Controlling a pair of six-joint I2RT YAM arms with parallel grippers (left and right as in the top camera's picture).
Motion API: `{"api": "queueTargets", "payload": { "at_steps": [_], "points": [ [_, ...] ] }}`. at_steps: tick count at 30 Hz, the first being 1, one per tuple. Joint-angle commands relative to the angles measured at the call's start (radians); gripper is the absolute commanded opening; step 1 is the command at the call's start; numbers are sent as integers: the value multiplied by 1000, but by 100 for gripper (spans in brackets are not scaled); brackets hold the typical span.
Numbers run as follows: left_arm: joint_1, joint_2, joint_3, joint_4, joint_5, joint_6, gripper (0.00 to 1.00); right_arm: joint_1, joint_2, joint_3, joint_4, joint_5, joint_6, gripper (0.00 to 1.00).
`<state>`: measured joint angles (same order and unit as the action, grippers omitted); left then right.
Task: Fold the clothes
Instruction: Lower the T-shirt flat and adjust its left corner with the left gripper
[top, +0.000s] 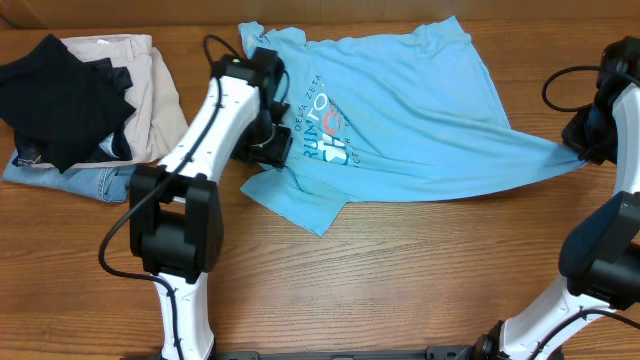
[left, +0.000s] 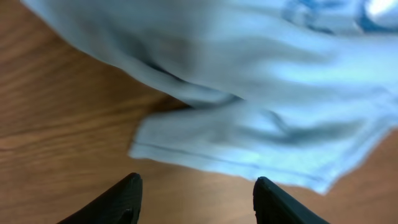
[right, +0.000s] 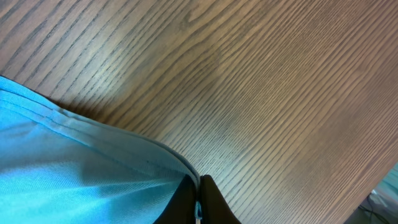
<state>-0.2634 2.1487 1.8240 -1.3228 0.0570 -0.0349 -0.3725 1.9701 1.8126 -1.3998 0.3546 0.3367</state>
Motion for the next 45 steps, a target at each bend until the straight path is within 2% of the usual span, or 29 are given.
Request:
{"api": "queueTargets", "payload": {
  "at_steps": [1, 11, 17, 19, 20, 21, 22, 30, 36, 37, 38, 41, 45],
  "points": [
    [4, -26, -50, 41, -23, -21, 59, -5, -43, 4, 3, 9, 8, 4],
    [4, -26, -203, 176, -24, -6, 68, -5, -43, 4, 0, 2, 8, 4],
    [3, -26, -318, 277, -22, -6, 66, -5, -43, 4, 0, 2, 8, 4],
    [2, -26, -334, 273, -10, -6, 51, -5, -43, 4, 0, 2, 8, 4],
    [0, -26, -337, 255, -1, -6, 36, -5, -43, 4, 0, 2, 8, 4],
    [-2, -26, -337, 233, 10, -6, 15, -5, -43, 4, 0, 2, 8, 4],
    [-5, -26, -336, 183, 32, -7, 4, -5, -43, 4, 0, 2, 8, 4],
    [-6, -26, -336, -166, 145, -40, 4, -5, -43, 4, 3, 2, 8, 4],
    [-6, -27, -336, -273, 174, -40, 4, -5, -43, 4, 4, 2, 8, 4],
    [-6, -27, -337, -268, 173, -40, 7, -5, -43, 4, 4, 2, 8, 4],
    [-6, -27, -337, -261, 173, -40, 18, -5, -43, 4, 4, 2, 8, 4],
    [-6, -27, -336, -254, 169, -40, 29, -5, -43, 4, 4, 2, 8, 4],
    [-5, -27, -336, -235, 101, -85, 32, -5, -43, 4, 3, 2, 8, 4]
  ]
}}
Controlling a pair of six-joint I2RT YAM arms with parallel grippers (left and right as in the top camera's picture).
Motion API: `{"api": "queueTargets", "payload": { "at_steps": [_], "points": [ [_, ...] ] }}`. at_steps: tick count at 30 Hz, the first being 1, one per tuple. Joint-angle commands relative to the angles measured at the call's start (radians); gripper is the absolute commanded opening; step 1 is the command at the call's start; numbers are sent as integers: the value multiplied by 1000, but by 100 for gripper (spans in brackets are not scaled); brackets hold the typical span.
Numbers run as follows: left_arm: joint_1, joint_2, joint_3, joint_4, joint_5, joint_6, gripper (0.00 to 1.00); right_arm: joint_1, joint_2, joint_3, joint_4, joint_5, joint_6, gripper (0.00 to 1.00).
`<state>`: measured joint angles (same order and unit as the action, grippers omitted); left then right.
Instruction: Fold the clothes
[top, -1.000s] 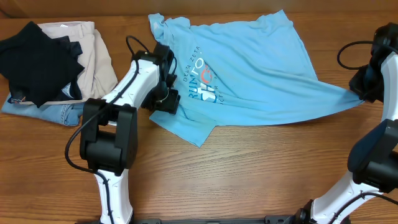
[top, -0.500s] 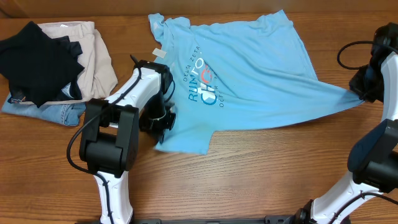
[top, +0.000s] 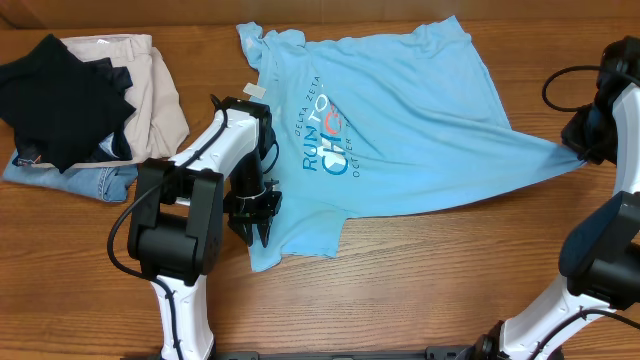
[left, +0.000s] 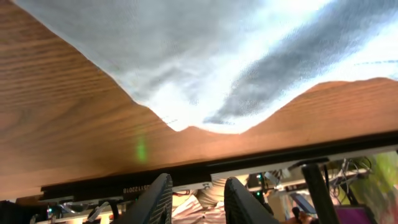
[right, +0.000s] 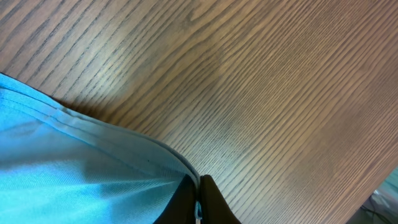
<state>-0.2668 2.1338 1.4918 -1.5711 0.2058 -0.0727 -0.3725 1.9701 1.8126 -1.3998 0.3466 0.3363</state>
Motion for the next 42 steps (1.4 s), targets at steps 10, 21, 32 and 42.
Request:
{"api": "queueTargets", "payload": {
  "at_steps": [10, 21, 32, 42],
  "points": [
    [0, -12, -4, 296, -246, -228, 38, -5, -43, 4, 4, 9, 9, 4],
    [1, -12, -4, 405, -422, -286, 43, -5, -43, 4, 5, -1, 8, 4],
    [6, -12, -4, 394, -442, -317, 47, -5, -43, 4, 8, -2, 8, 4],
    [7, -12, -31, 475, -445, -280, 52, -5, -43, 4, 7, -1, 8, 4]
  ]
}}
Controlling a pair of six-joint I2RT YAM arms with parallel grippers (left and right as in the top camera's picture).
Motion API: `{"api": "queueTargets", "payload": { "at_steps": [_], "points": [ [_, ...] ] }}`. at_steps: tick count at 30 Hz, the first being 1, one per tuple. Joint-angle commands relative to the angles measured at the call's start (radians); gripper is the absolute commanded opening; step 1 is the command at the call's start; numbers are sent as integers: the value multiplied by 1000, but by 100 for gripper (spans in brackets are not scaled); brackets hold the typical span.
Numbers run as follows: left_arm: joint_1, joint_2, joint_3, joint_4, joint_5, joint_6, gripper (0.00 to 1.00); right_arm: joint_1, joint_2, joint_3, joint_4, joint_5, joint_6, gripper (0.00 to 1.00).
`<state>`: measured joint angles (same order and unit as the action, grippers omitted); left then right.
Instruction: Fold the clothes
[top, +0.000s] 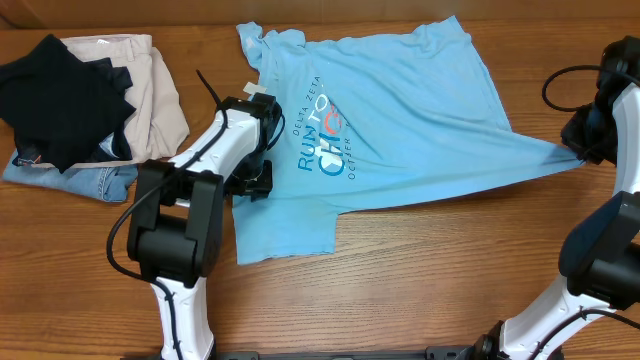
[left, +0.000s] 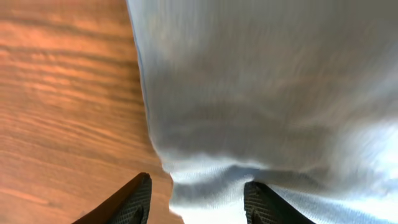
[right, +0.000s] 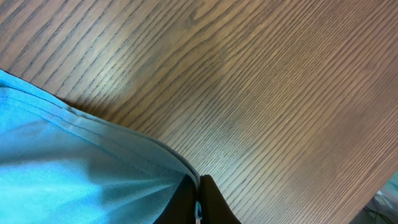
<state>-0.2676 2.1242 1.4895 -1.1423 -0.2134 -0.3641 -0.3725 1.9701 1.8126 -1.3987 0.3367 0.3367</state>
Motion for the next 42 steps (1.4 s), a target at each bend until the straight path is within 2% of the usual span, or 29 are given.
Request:
{"api": "queueTargets", "payload": {
  "at_steps": [1, 6, 9, 12, 14, 17, 21, 22, 31, 37, 42],
  "points": [
    [8, -2, -43, 57, -26, 13, 52, -5, -43, 4, 6, 9, 8, 4],
    [7, -2, -51, 71, -20, 37, 52, -5, -43, 4, 9, 9, 8, 4],
    [8, -2, -55, 105, 48, 95, 51, -5, -43, 4, 10, 9, 8, 4],
    [7, -2, -76, 151, 108, 118, 47, -5, -43, 4, 8, 9, 7, 4],
    [7, -2, -108, 189, 129, 118, 42, -5, -43, 4, 7, 9, 7, 4],
    [7, -2, -152, 233, 149, 118, 30, -5, -43, 4, 7, 9, 8, 4],
    [7, -2, -169, 234, 166, 118, 6, -5, -43, 4, 7, 9, 8, 4],
    [7, -2, -169, 230, 166, 118, 4, -5, -43, 4, 7, 9, 8, 4],
    [14, -77, -152, 111, 100, 95, 4, -5, -43, 4, 0, 7, 8, 4],
    [84, -264, -152, 88, 77, 87, 4, -5, -61, 7, -8, -56, -4, 4],
    [204, -474, -151, 80, 155, 138, 4, -5, -117, 27, -26, -135, -30, 4]
  ]
}}
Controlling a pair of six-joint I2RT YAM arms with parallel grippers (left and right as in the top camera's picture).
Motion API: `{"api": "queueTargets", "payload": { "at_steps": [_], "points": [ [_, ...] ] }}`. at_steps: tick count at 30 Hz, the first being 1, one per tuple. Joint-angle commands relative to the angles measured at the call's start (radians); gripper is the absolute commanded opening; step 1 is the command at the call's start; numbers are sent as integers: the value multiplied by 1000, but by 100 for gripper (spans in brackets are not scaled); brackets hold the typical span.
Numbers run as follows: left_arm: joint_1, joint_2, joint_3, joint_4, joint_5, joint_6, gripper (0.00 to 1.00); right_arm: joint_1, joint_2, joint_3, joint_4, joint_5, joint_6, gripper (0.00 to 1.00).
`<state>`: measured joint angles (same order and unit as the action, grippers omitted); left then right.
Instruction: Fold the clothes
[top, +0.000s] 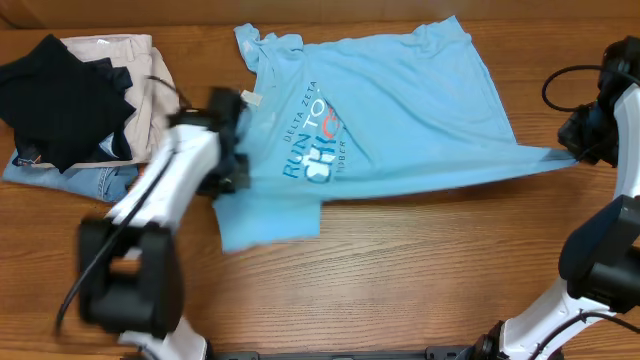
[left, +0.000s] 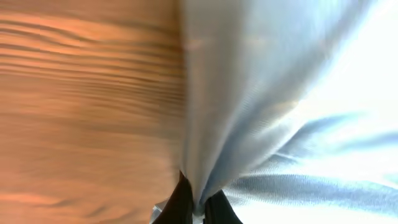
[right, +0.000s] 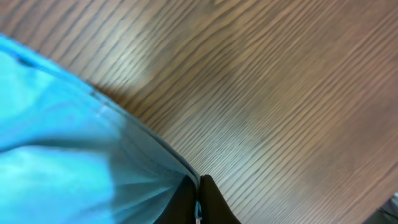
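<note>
A light blue T-shirt (top: 400, 110) with a printed chest lies spread face up across the table's far half. My left gripper (top: 228, 172) is shut on the shirt's left edge; in the left wrist view its fingertips (left: 198, 200) pinch a gathered fold of pale cloth (left: 280, 93). At the far right, my right gripper (top: 576, 150) is shut on the shirt's stretched corner, and the blue hem (right: 56, 137) runs into its closed fingers (right: 199, 183). A flap of the shirt (top: 270, 218) lies below the left gripper.
A pile of other clothes sits at the back left: a black garment (top: 55, 85), a beige one (top: 155, 80) and jeans (top: 70, 178). Bare wooden table (top: 420, 280) runs along the front. The right arm's cable (top: 560, 85) loops near the right edge.
My left gripper, open at the shirt's left edge before, is now shut on that edge and sits further left. The shirt has shifted left with it. The right gripper keeps its hold.
First my left gripper stood open over the shirt's bunched left side. Then it was lower, by the bottom flap, with the shirt spread flatter. Then it was open at the left edge, and now it grips that edge. The right gripper held the right corner throughout.
</note>
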<state>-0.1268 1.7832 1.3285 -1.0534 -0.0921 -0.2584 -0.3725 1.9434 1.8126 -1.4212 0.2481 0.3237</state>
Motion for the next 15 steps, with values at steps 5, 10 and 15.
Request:
{"api": "queueTargets", "payload": {
  "at_steps": [5, 10, 15],
  "points": [
    [145, -357, 68, -31, 124, 109, 4, -5, -230, 46, -9, -86, -18, 4],
    [181, -534, 228, -58, 148, 109, 4, -5, -413, 108, -5, -107, -42, 4],
    [220, -683, 447, -57, 100, 53, 4, -5, -604, 257, 31, -131, -66, 4]
  ]
}}
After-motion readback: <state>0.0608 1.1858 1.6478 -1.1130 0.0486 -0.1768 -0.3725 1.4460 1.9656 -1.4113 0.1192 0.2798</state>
